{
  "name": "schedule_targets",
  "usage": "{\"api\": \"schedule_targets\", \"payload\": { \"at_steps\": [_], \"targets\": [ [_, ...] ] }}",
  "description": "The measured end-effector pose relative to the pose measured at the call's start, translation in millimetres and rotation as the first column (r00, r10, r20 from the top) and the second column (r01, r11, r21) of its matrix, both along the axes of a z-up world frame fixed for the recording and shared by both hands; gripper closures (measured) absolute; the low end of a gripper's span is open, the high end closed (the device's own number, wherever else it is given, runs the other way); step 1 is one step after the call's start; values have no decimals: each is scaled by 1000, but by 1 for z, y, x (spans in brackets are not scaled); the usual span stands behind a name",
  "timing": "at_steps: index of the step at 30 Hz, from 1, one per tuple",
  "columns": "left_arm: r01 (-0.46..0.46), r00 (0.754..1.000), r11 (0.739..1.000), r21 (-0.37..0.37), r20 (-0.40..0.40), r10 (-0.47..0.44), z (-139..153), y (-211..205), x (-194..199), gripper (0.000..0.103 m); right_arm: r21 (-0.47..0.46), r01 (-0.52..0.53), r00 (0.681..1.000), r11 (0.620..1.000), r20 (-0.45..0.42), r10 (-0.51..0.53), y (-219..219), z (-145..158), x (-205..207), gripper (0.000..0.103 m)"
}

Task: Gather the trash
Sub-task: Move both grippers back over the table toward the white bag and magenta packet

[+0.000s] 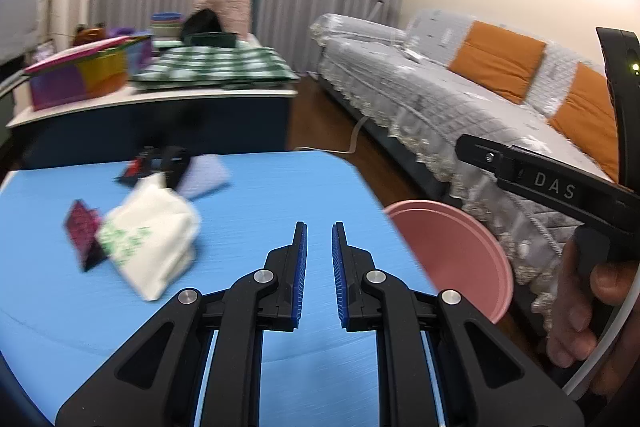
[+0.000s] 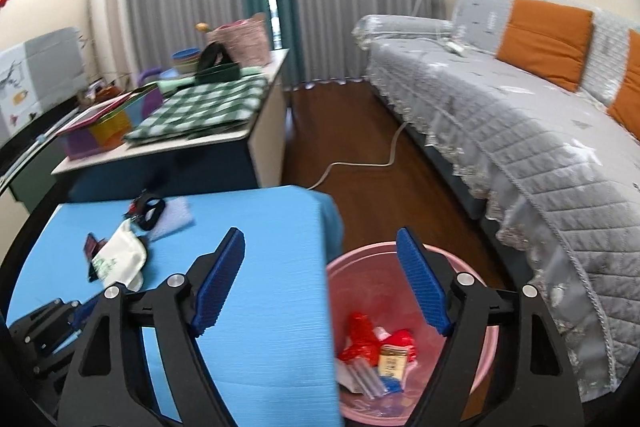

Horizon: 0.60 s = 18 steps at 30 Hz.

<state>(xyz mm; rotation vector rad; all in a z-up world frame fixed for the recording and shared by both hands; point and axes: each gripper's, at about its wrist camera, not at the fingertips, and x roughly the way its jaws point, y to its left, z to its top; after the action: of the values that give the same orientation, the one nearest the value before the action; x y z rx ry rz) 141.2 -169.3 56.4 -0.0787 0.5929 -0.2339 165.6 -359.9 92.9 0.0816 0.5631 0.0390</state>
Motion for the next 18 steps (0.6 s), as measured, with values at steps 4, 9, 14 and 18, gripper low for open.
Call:
{"api": "schedule_targets", "payload": {
  "at_steps": [4, 9, 14, 18],
  "targets": [
    [-70, 997, 997, 31, 12, 70, -7, 27, -9, 90, 21, -73, 997, 997, -3, 73, 22, -4, 2, 35],
    [-149, 989, 987, 62, 15, 149, -19, 57, -13, 90, 97, -148, 989, 984, -11, 150, 42, -10, 7, 38],
    [-209, 978, 973, 98, 39, 206, -23, 81, -13, 90, 138, -204, 978, 969, -12, 208, 65, -16, 14, 38],
    [-252, 967, 960, 120, 53, 247, -26, 97, -12, 90, 141, -235, 971, 962, -14, 240, 84, -19, 20, 39]
  ]
}}
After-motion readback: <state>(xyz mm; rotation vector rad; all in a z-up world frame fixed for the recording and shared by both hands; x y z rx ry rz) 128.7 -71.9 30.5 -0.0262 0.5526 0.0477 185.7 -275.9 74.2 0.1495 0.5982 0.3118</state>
